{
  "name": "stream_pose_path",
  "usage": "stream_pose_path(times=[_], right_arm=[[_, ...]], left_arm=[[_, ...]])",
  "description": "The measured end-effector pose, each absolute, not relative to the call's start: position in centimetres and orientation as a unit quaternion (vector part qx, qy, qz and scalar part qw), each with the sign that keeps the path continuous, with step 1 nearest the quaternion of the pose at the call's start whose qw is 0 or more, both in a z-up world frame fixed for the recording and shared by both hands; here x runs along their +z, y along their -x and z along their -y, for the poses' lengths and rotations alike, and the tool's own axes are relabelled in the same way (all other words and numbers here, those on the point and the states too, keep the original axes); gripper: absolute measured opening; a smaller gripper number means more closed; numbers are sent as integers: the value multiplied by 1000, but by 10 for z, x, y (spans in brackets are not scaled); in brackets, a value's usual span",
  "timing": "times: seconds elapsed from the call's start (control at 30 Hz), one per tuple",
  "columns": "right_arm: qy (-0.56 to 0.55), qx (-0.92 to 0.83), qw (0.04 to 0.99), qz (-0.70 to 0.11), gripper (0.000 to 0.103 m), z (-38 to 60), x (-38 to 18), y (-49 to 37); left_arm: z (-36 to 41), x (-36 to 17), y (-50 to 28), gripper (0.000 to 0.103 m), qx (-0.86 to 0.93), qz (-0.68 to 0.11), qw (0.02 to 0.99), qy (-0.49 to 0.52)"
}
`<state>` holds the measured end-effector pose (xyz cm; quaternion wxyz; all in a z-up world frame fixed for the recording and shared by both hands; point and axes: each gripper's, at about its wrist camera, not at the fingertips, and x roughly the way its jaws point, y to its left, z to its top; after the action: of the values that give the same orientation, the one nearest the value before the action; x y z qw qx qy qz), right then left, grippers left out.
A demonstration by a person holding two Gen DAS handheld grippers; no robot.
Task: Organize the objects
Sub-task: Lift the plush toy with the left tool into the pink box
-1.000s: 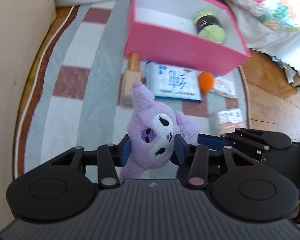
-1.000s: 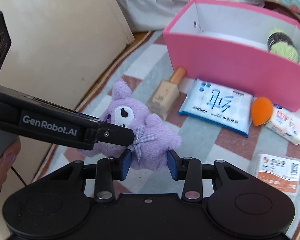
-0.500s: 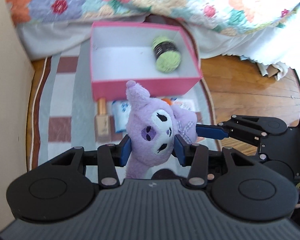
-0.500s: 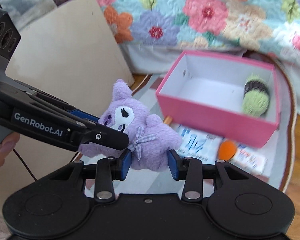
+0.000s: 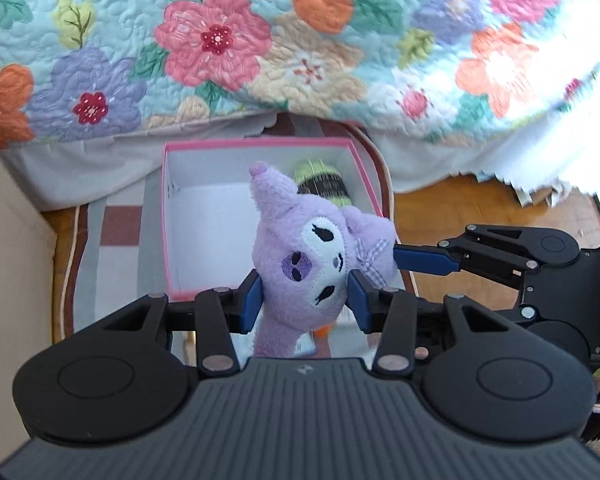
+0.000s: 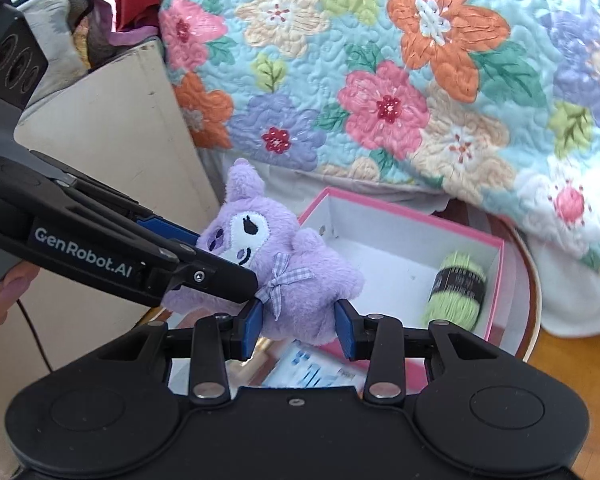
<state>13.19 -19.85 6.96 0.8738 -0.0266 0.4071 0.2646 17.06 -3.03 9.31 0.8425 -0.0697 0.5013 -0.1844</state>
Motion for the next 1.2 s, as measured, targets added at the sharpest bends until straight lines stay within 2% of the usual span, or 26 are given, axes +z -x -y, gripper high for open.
stream_pose_path(times=[0.2,0.47,0.83,1.13,1.2], right_arm=[[42,263,862,-431,43,204,45,-201],[65,252,850,-458,43,213,-24,-279],[106,200,825,-519,41,199,-95,-330],[130,167,817,-536,39,195,-112,-344],[139,163,817,-536,35,193,-113,-344]], left_arm=[[39,46,-248,44,-176,-526,826,101],[51,-31,-328,43,-151,-581,790,122],[52,-118,-364,43,-124,-582,778,201],[55,-139,-372,46,-88,-588,772,226],[53,-142,-371,46,-79,-586,773,229]])
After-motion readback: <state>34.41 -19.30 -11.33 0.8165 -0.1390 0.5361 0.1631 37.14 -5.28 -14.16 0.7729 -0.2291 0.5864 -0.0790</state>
